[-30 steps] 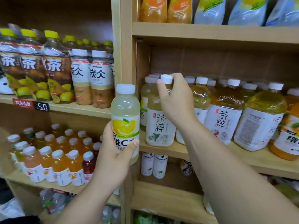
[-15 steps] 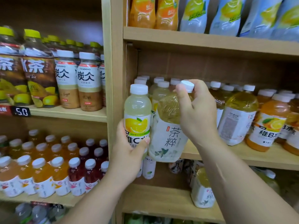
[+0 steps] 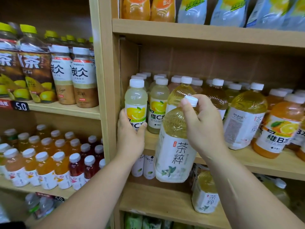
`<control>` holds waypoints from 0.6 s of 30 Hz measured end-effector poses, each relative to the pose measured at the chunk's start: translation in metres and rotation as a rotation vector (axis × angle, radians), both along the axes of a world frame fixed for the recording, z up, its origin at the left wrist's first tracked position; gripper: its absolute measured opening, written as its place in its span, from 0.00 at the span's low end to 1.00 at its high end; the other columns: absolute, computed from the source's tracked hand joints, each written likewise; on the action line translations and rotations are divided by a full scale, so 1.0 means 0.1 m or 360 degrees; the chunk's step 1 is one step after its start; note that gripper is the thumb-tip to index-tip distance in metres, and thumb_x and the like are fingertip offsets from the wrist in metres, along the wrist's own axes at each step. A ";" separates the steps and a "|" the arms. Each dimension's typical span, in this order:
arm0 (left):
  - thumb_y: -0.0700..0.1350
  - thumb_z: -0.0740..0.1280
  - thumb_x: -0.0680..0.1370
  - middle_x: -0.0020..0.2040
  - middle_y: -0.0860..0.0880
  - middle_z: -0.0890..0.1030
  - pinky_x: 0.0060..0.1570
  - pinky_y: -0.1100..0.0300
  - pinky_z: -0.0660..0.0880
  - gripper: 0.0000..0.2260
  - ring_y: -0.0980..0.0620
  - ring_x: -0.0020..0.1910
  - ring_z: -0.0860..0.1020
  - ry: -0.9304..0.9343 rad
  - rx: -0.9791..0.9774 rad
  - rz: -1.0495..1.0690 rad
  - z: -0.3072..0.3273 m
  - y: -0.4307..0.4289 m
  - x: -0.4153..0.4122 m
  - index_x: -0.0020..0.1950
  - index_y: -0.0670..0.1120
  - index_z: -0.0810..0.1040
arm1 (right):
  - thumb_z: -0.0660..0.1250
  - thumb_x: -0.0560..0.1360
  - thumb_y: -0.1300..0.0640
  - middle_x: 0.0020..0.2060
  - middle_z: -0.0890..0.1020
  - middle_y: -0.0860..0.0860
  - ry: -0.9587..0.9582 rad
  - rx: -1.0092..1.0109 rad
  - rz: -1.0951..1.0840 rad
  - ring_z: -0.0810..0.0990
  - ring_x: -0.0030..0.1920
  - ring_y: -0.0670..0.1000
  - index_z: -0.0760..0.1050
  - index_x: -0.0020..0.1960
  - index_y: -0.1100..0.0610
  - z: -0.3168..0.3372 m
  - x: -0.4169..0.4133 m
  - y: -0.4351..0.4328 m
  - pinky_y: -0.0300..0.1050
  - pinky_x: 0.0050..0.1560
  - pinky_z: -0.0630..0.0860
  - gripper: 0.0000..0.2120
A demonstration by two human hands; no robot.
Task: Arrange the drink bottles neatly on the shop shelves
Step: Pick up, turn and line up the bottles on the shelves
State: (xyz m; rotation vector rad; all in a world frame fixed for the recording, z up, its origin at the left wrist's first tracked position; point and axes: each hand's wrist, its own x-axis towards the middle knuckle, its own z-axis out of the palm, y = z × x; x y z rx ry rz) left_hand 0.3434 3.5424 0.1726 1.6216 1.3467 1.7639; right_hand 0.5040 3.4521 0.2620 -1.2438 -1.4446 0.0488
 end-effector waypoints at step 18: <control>0.52 0.61 0.83 0.78 0.46 0.67 0.76 0.53 0.60 0.28 0.49 0.77 0.64 0.0422 0.0288 0.0055 -0.29 -0.61 -0.03 0.81 0.45 0.60 | 0.62 0.83 0.46 0.39 0.77 0.43 0.0017 -0.0067 -0.0044 0.74 0.40 0.39 0.77 0.54 0.53 -0.12 -0.04 0.03 0.30 0.37 0.68 0.11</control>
